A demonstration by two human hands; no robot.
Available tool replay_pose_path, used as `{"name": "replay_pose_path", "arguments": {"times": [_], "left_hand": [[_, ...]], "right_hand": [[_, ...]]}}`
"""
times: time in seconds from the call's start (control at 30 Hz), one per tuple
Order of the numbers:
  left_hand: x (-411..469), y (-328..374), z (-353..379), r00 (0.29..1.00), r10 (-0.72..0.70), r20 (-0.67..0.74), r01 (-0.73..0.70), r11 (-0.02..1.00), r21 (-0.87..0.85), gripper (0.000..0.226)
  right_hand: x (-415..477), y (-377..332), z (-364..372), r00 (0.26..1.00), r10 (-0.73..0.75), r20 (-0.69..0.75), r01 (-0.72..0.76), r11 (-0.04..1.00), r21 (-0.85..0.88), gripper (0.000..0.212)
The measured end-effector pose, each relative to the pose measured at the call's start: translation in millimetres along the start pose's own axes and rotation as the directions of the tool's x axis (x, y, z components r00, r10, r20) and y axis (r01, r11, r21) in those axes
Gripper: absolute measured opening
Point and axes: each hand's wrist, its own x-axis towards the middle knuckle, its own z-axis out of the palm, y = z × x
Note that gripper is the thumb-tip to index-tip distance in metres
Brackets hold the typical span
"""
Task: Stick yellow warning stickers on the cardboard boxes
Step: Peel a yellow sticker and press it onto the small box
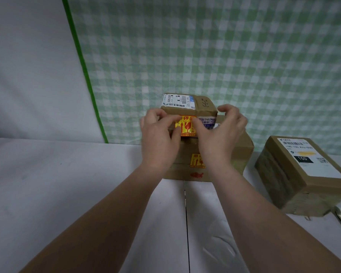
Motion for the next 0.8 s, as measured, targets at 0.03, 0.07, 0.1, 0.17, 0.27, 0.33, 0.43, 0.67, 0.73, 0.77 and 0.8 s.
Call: {"name": "replay_pose_path", "arguments": {"times": [0.03, 0.07, 0.1, 0.17, 0.27, 0.33, 0.43, 0.67, 0.73, 0.77, 0.8], "left_hand": [[1.2, 0.7, -1.1, 0.998, -0.033, -0.048, 0.034, 0.999, 0.021, 0.028], [3.8, 1.3, -2.1, 0.992, -0.084, -0.093, 0.086, 0.996, 0.021, 0.033], [7.9, 0.8, -2.2, 0.983, -0.144, -0.114, 0.144, 0.99, -0.005, 0.043], [18.4, -0.1, -1.8, 0.968, -0.252, -0.018, 0.248, 0.962, -0.115, 0.063], [28.9, 2.1, -2.2, 0.932, -0.291, 0.216, 0.341, 0.905, -0.254, 0.068], [30.6, 4.4, -2.8, 0.938, -0.288, 0.195, 0.332, 0.907, -0.259, 0.064], [31.3, 10.7, -4.2, 0.949, -0.289, 0.127, 0.31, 0.929, -0.201, 0.07], [29.3, 17.8, -7.2, 0.942, -0.306, 0.139, 0.323, 0.938, -0.122, 0.066], [29.3, 17.8, -9.3, 0.94, -0.307, 0.147, 0.325, 0.937, -0.128, 0.059], [29.6, 17.7, -10.1, 0.942, -0.3, 0.149, 0.319, 0.939, -0.128, 0.056], [29.8, 17.5, -10.8, 0.944, -0.292, 0.151, 0.311, 0.943, -0.122, 0.054]], "right_hand": [[3.5, 0.2, -0.4, 0.999, 0.018, 0.027, -0.018, 1.0, -0.005, 0.069], [6.9, 0.4, -1.0, 0.997, 0.038, 0.073, -0.037, 0.999, -0.018, 0.081], [10.9, 1.9, -0.3, 0.988, 0.066, 0.137, -0.063, 0.998, -0.025, 0.091], [17.2, 4.5, 2.3, 0.95, 0.125, 0.287, -0.131, 0.991, 0.004, 0.101], [20.2, 4.7, 5.5, 0.905, 0.152, 0.398, -0.184, 0.982, 0.042, 0.093], [21.9, 2.4, 3.2, 0.908, 0.146, 0.392, -0.191, 0.979, 0.077, 0.085], [21.8, -1.2, -6.0, 0.918, 0.144, 0.371, -0.203, 0.971, 0.126, 0.083], [18.8, -4.4, -17.0, 0.94, 0.123, 0.318, -0.158, 0.984, 0.085, 0.067], [20.2, -2.2, -18.4, 0.938, 0.111, 0.328, -0.139, 0.988, 0.063, 0.068], [20.5, -1.3, -19.0, 0.937, 0.104, 0.332, -0.13, 0.99, 0.056, 0.067], [21.2, -0.2, -19.2, 0.937, 0.096, 0.335, -0.12, 0.991, 0.053, 0.065]]}}
